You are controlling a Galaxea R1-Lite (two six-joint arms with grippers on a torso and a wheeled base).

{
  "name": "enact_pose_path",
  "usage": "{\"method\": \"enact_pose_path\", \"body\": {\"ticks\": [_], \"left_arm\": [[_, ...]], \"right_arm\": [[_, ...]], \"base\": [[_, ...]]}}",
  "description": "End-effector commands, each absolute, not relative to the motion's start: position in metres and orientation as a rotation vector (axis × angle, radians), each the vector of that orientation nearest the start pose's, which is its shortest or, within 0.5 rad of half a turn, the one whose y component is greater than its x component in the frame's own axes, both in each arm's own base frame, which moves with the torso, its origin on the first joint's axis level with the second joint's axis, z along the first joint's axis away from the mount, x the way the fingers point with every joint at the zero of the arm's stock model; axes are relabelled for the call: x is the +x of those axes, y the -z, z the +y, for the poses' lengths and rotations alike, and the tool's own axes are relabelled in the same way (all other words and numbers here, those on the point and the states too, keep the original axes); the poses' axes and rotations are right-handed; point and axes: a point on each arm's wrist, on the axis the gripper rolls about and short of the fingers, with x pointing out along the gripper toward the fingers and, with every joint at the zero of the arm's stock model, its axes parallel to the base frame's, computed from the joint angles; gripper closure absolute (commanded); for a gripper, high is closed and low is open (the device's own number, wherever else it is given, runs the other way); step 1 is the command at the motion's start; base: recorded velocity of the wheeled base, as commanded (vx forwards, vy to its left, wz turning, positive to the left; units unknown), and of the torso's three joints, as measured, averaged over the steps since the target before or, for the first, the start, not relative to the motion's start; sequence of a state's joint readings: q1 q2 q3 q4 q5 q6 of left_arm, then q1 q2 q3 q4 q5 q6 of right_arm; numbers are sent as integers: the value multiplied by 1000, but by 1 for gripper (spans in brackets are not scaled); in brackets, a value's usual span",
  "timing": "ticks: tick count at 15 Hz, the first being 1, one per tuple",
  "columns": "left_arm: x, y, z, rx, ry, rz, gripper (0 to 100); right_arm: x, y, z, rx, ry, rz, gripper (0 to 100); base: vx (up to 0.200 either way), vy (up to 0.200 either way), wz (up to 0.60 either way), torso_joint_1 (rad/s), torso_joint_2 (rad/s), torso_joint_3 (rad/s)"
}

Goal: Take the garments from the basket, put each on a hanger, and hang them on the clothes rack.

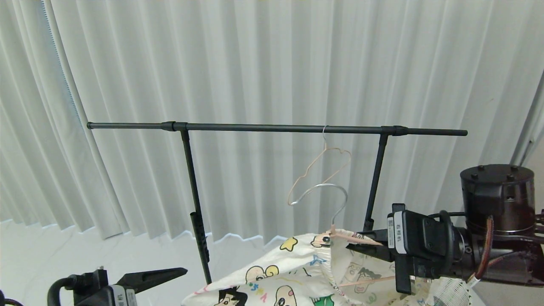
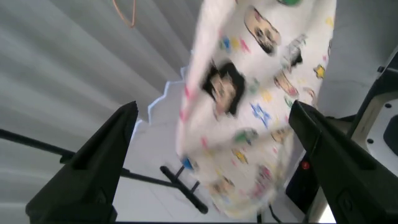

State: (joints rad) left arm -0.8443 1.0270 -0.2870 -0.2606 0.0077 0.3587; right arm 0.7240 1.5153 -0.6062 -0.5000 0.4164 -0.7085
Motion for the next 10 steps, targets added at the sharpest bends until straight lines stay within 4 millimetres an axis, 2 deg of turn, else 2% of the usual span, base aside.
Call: {"method": "enact_pose_path", "body": {"ticks": [1, 4, 6, 10], "left_arm": [[66, -138, -69, 521, 864, 287, 0], [74, -127, -54, 457, 688, 387, 0], [82, -122, -53, 432, 632, 458, 0], [95, -113, -61, 440, 636, 560, 0]], "right_arm": [[183, -170, 158, -681, -1192, 14, 100], [181, -175, 159, -680, -1220, -23, 100], [181, -180, 160, -683, -1237, -59, 100], [176, -188, 166, -680, -1269, -109, 100]], "base": [[0, 0, 0, 0, 0, 0], [0, 0, 0, 0, 0, 0], [0, 0, 0, 0, 0, 0], [0, 0, 0, 0, 0, 0]]}}
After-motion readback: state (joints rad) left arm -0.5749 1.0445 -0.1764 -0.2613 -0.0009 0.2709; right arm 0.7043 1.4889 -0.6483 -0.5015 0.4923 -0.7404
